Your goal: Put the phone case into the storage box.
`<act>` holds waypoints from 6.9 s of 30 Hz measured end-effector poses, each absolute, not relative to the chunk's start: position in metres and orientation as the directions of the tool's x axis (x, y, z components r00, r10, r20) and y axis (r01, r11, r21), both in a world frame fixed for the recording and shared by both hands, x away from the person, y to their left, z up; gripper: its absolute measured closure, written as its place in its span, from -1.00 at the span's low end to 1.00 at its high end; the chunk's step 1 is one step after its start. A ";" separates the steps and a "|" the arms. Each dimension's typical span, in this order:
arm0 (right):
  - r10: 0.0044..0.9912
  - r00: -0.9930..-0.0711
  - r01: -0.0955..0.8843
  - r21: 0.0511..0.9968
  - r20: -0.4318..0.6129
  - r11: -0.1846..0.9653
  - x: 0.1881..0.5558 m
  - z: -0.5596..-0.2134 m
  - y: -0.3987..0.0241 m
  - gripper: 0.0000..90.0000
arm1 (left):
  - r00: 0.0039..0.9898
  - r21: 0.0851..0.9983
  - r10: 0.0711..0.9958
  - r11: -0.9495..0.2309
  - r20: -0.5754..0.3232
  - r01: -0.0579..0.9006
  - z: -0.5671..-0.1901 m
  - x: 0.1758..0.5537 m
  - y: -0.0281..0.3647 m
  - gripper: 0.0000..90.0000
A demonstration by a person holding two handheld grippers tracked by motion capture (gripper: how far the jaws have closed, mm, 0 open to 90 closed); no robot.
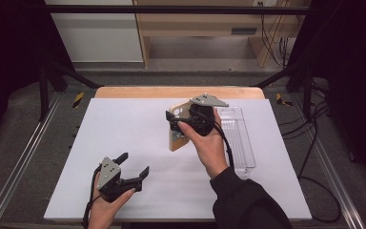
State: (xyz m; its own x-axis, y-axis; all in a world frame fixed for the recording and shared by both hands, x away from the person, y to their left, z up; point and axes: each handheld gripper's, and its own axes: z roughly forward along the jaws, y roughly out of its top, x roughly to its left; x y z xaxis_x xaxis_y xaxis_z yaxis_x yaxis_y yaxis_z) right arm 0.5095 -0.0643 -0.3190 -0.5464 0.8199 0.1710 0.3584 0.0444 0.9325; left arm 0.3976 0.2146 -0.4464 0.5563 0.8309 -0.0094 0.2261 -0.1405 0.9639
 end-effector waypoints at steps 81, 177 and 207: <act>0.976 -0.191 0.298 0.954 0.103 -0.042 0.558 -0.295 -0.211 -0.75 | 0.485 0.977 0.874 -0.083 -0.024 0.198 -0.455 0.405 0.251 -0.95; 0.993 -0.108 0.400 0.916 0.047 0.000 0.612 -0.370 -0.192 -0.75 | 0.487 0.988 0.873 -0.070 -0.006 0.138 -0.451 0.402 0.256 -0.96; 0.996 -0.087 0.386 0.922 0.021 0.014 0.616 -0.376 -0.191 -0.75 | 0.488 0.990 0.873 -0.063 -0.007 0.127 -0.450 0.401 0.258 -0.96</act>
